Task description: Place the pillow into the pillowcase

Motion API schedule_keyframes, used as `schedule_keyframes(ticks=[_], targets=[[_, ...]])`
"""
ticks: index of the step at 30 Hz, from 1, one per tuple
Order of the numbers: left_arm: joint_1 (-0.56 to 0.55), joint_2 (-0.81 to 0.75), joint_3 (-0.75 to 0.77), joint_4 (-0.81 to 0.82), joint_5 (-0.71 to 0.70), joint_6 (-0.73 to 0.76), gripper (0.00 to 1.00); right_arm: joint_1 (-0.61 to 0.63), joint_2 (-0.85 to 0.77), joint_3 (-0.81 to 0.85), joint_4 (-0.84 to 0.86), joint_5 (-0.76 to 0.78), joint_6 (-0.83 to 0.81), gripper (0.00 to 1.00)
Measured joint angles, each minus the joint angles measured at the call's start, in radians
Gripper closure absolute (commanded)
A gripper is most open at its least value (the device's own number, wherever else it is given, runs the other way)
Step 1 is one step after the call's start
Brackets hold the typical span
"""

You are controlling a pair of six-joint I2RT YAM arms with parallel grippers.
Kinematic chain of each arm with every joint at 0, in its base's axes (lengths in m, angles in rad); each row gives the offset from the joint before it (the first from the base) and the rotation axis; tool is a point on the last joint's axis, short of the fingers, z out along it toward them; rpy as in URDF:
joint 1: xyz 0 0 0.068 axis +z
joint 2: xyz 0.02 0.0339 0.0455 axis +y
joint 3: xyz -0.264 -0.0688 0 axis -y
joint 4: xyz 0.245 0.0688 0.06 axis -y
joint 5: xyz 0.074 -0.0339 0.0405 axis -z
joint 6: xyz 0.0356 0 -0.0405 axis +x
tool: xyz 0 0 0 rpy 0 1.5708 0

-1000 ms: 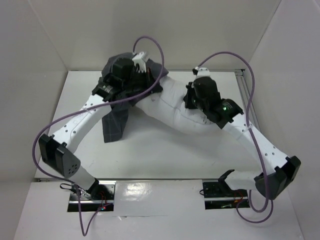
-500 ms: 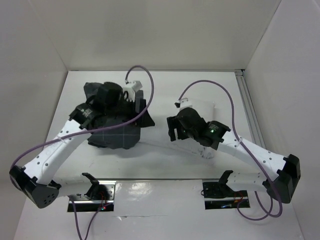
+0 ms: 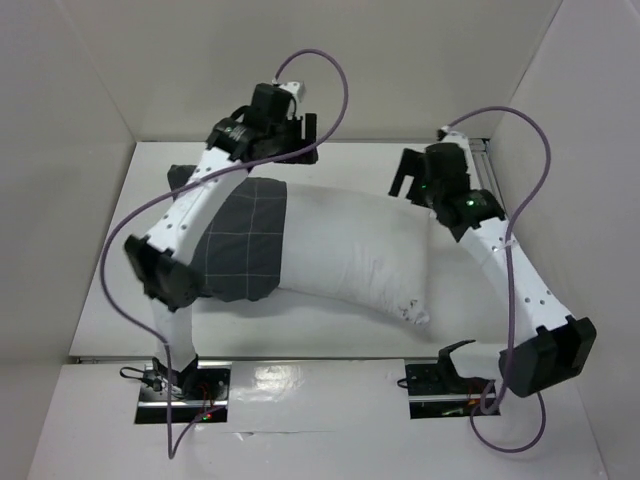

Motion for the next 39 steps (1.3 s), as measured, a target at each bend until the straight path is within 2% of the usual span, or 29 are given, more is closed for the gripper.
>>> schedule_keyframes(ticks=[2,5,8,12,16,17,19,20,25,28,29,31,32,34,39], targets=[[-0.001,0.154,0.148,-0.053,-0.12,0.006,0.2,-0.177,0.023,-0.025,0.014,-0.138,-0.001,0.0],[-0.002,0.285,0.207,-0.115,-0.26,0.023,0.2,-0.357,0.034,-0.099,0.03,-0.3,0.01,0.0],[-0.002,0.321,0.167,-0.183,-0.362,0.027,0.2,-0.429,0.035,-0.198,0.04,-0.419,0.019,0.0],[-0.002,0.321,0.155,-0.215,-0.456,0.03,0.18,-0.457,0.037,-0.328,0.054,-0.505,0.036,0.0],[-0.002,0.321,0.138,-0.227,-0.497,0.043,0.55,-0.456,0.037,-0.402,0.097,-0.554,0.054,0.0],[0.0,0.321,0.129,-0.229,-0.496,0.049,0.79,-0.45,0.037,-0.41,0.108,-0.56,0.06,0.0],[0.006,0.321,0.115,-0.235,-0.483,0.05,0.95,-0.428,0.038,-0.421,0.134,-0.563,0.067,0.0],[0.008,0.321,0.111,-0.238,-0.469,0.053,1.0,-0.409,0.038,-0.423,0.143,-0.559,0.069,0.0],[0.044,0.319,0.109,-0.242,-0.407,0.062,1.0,-0.349,0.046,-0.428,0.159,-0.549,0.087,0.0],[0.064,0.301,0.108,-0.241,-0.381,0.054,0.75,-0.336,0.048,-0.426,0.158,-0.535,0.092,0.0],[0.068,0.288,0.104,-0.238,-0.369,0.048,0.5,-0.335,0.048,-0.425,0.157,-0.526,0.09,0.0],[0.068,0.243,0.079,-0.224,-0.337,0.047,0.31,-0.335,0.047,-0.416,0.151,-0.509,0.088,0.0],[0.067,0.215,0.063,-0.218,-0.321,0.046,0.25,-0.334,0.045,-0.41,0.149,-0.5,0.086,0.0],[0.063,0.153,0.036,-0.206,-0.286,0.042,0.19,-0.334,0.04,-0.405,0.146,-0.488,0.082,0.0],[0.059,0.06,0.007,-0.182,-0.225,0.044,0.18,-0.332,0.035,-0.403,0.141,-0.473,0.076,0.0]])
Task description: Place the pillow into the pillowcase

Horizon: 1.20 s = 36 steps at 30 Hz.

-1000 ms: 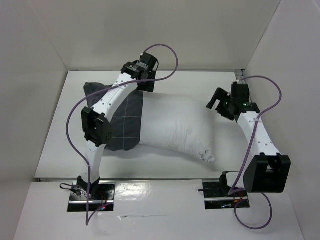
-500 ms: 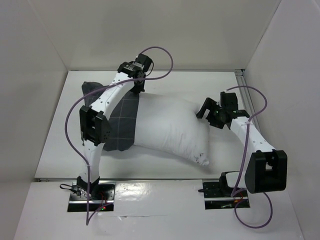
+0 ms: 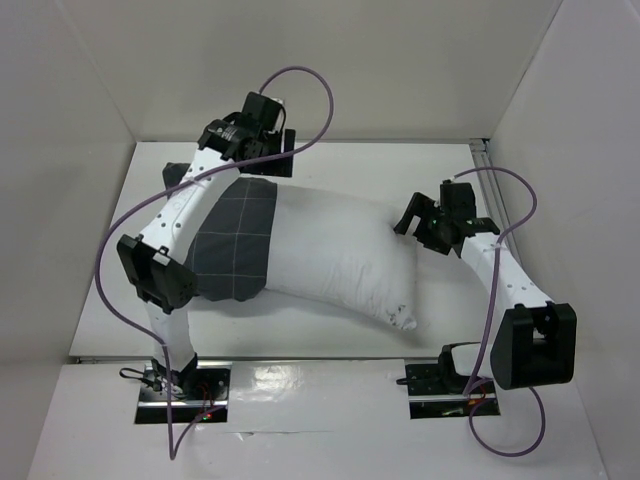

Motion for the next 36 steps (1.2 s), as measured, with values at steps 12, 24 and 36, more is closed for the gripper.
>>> schedule_keyframes(ticks=[12,24,36], targets=[[-0.002,0.158,-0.064,-0.006,-0.024,0.005,0.4,0.009,-0.004,0.002,-0.01,0.046,-0.011,0.0],[0.039,0.168,-0.008,-0.031,-0.09,-0.001,1.0,0.01,-0.022,-0.019,-0.011,0.074,-0.011,0.0],[0.049,0.089,-0.069,0.075,0.274,-0.027,1.0,-0.013,-0.069,-0.165,0.145,-0.085,0.063,0.27]])
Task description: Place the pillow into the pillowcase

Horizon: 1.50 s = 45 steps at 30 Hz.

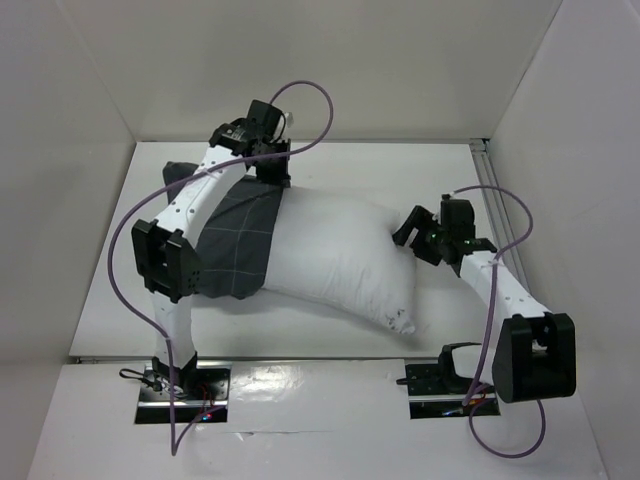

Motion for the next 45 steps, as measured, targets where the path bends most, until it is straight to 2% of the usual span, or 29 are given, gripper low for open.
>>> schedule_keyframes(ticks=[1,2,3,4,8,13,16,19,24,29,33,40,45], targets=[[-0.006,-0.001,0.0,0.006,0.022,-0.001,1.0,0.013,0.003,-0.035,0.062,-0.04,0.029,0.39],[-0.015,-0.001,0.0,0.011,0.045,-0.001,1.0,0.029,0.01,-0.059,0.107,-0.071,0.053,0.71],[-0.025,-0.001,0.0,0.014,0.062,-0.002,1.0,0.05,0.021,-0.07,0.151,-0.099,0.076,0.88],[-0.038,-0.001,0.0,0.015,0.082,-0.003,1.0,0.067,0.035,-0.069,0.183,-0.121,0.096,1.0],[-0.096,-0.015,0.001,0.026,0.121,-0.028,1.0,0.103,0.061,0.021,0.19,-0.169,0.105,1.0],[-0.217,-0.066,0.101,-0.003,0.088,-0.053,1.0,0.113,0.06,0.306,0.119,-0.17,0.046,1.0],[-0.298,-0.117,0.182,-0.036,0.06,-0.076,1.0,0.114,0.035,0.422,0.143,-0.162,0.021,1.0],[-0.367,-0.18,0.211,-0.063,0.06,-0.106,1.0,0.116,-0.017,0.472,0.208,-0.169,0.021,1.0],[-0.394,-0.188,0.224,-0.105,0.125,-0.14,1.0,0.162,-0.093,0.424,0.232,-0.166,0.026,1.0],[-0.319,-0.019,0.292,-0.158,0.255,-0.164,1.0,0.169,-0.166,0.245,0.147,-0.045,0.031,1.0],[-0.243,0.08,0.293,-0.152,0.282,-0.183,1.0,0.17,-0.234,0.13,0.068,0.038,0.059,1.0],[-0.161,0.084,0.312,-0.009,0.209,-0.182,1.0,0.201,-0.314,0.1,-0.074,0.069,0.108,1.0],[-0.14,0.08,0.309,0.137,0.185,-0.185,1.0,0.217,-0.226,0.1,-0.069,0.028,0.106,1.0]])
